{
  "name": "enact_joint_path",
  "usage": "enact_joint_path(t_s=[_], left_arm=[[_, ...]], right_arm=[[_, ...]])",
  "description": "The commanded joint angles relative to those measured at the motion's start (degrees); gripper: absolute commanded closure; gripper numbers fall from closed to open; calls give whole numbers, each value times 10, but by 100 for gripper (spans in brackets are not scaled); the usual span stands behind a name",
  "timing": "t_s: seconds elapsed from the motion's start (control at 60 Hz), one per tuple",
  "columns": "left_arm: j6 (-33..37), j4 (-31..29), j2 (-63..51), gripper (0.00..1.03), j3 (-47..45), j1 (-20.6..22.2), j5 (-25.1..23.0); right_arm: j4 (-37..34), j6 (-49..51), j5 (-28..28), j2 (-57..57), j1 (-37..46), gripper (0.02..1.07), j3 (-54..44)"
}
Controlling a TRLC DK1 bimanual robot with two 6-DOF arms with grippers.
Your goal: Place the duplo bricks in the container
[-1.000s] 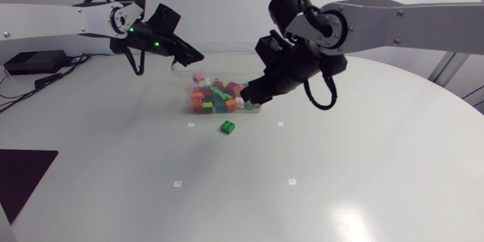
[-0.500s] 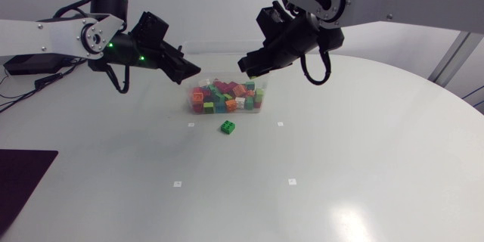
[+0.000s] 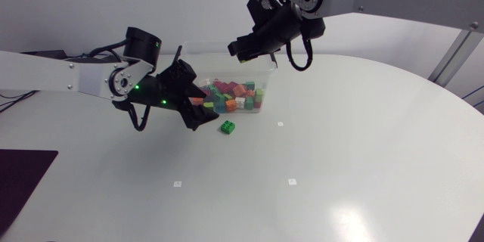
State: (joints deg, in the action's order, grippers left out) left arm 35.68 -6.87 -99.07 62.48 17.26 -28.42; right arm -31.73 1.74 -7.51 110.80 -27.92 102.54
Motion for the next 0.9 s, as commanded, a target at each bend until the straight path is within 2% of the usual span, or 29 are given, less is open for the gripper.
enact_joint_path(t_s=[0.0, 0.333, 0.45, 0.517, 0.567, 0.6, 0.65, 0.75, 0.883], left_arm=[[12, 14, -32, 6, -15, 12, -1], [-15, 94, -121, 6, -11, 29, 22], [-42, 117, -139, 6, -10, 32, 43], [-61, 124, -149, 6, -3, 37, 57], [-77, 125, -155, 6, 7, 39, 62], [-96, 124, -162, 6, 16, 43, 73], [-111, 121, -167, 6, 25, 48, 86], [-141, 118, -167, 6, 26, 66, 109], [-178, 112, -169, 6, 36, 78, 145]], right_arm=[[5, 6, -3, 22, 7, 85, 26], [19, 5, -6, 75, 23, 84, 83], [19, 5, -6, 91, 27, 67, 101], [19, 3, -6, 101, 29, 50, 114], [18, 1, -6, 109, 29, 31, 123], [18, 1, -6, 114, 29, 22, 128], [18, -1, -6, 115, 30, 17, 131], [17, -2, -6, 113, 32, 14, 129], [25, -2, -6, 96, 37, 14, 105]])
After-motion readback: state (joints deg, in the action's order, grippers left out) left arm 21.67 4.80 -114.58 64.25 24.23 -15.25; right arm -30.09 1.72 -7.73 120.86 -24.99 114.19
